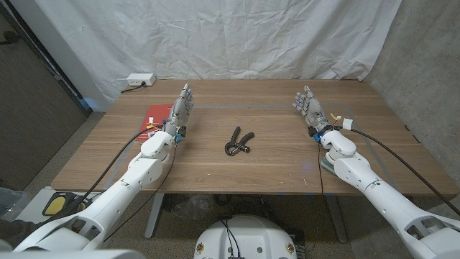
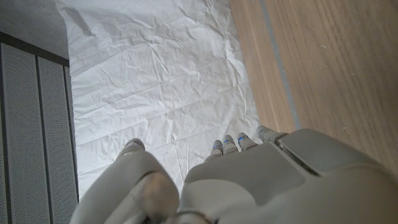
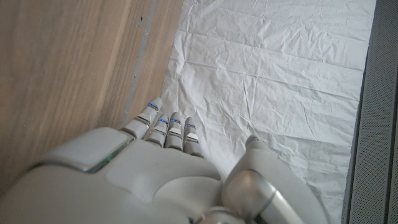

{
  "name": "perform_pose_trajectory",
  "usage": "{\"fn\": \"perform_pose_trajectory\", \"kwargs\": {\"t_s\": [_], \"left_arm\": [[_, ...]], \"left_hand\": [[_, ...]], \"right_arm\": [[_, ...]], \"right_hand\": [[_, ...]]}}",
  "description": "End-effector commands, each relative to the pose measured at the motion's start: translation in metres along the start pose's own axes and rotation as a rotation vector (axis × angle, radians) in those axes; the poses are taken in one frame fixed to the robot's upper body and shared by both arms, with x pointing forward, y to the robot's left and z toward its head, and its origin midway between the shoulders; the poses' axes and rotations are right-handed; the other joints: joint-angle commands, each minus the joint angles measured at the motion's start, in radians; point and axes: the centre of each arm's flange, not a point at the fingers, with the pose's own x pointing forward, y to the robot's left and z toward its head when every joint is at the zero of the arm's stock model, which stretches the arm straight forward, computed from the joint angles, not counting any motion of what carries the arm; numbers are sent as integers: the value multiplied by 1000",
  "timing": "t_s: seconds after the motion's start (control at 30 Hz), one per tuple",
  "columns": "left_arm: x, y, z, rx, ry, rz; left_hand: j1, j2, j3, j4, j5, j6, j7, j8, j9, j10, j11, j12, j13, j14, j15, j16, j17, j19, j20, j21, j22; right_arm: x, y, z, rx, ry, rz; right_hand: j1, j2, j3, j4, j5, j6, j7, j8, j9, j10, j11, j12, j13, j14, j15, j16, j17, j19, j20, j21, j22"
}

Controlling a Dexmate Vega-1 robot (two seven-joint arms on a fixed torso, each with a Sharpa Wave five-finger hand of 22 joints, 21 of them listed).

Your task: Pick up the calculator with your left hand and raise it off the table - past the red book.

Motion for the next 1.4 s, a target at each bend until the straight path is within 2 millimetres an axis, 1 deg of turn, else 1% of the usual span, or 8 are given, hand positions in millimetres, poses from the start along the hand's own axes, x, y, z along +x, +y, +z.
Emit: {"fn": "perform_pose_trajectory", "kwargs": {"t_s": [0.03,0.07,0.1,0.17,0.23,0.63,0.87,1.4], "left_arm": [[-6,-3,2,-1,7,9],[-6,-3,2,-1,8,10],[-5,-2,3,23,24,0],[-6,-2,3,6,15,12],[-7,-2,4,0,8,12],[-13,-7,18,30,-3,-7],[-24,-11,27,62,-25,5],[-47,-2,27,70,-56,25]], "left_hand": [[17,7,7,-3,11,-43,1,8,2,-22,-2,12,4,-65,2,8,4,-54,-91,6,4],[23,11,7,-5,14,-37,-1,9,2,-7,-1,17,4,-48,-1,13,4,-48,-87,8,4],[35,19,6,-12,20,12,0,23,1,37,-1,29,4,-6,-4,22,4,-24,-85,15,3],[49,24,3,-20,27,58,4,33,1,93,7,43,4,35,0,27,3,12,-88,24,3],[54,25,1,-22,29,78,5,37,1,102,3,43,4,52,-1,29,2,30,-88,29,3],[63,31,2,-26,32,84,8,34,1,109,-2,41,4,57,-3,25,2,36,-89,28,3],[69,35,3,-29,33,86,9,33,1,111,-3,39,4,58,-2,23,2,38,-85,27,3],[90,51,9,-36,35,110,4,35,1,132,-1,40,5,73,0,20,2,45,-75,25,3]], "right_arm": [[-6,-3,-5,42,1,-10],[-6,-3,-5,42,1,-10],[-7,-2,-5,42,2,-13],[-7,-1,-6,40,1,-16],[-8,-1,-5,38,-1,-18],[-10,-1,-1,38,-19,-19],[-16,-2,7,30,-42,-15],[-29,2,12,24,-57,-17]], "right_hand": [[14,3,10,-5,5,11,-3,6,3,14,0,6,5,17,2,7,2,12,-11,4,5],[14,3,10,-5,5,11,-3,6,3,15,0,6,5,17,2,7,2,13,-11,3,5],[15,4,11,-6,4,12,-2,6,3,15,0,6,5,18,3,7,2,13,-11,3,5],[17,5,11,-7,4,13,-2,6,3,16,-1,5,5,19,3,6,2,13,-10,2,5],[18,6,11,-8,4,15,-3,6,3,16,-1,5,5,20,3,6,2,14,-10,2,5],[25,10,14,-13,2,19,-4,6,3,24,-6,6,6,32,-1,7,2,24,-14,0,5],[29,11,14,-16,1,24,-3,7,3,31,-8,7,6,39,-3,7,2,30,-18,-1,6],[31,12,13,-18,-2,30,-3,6,4,41,-6,7,6,46,0,6,3,33,-14,-6,6]]}}
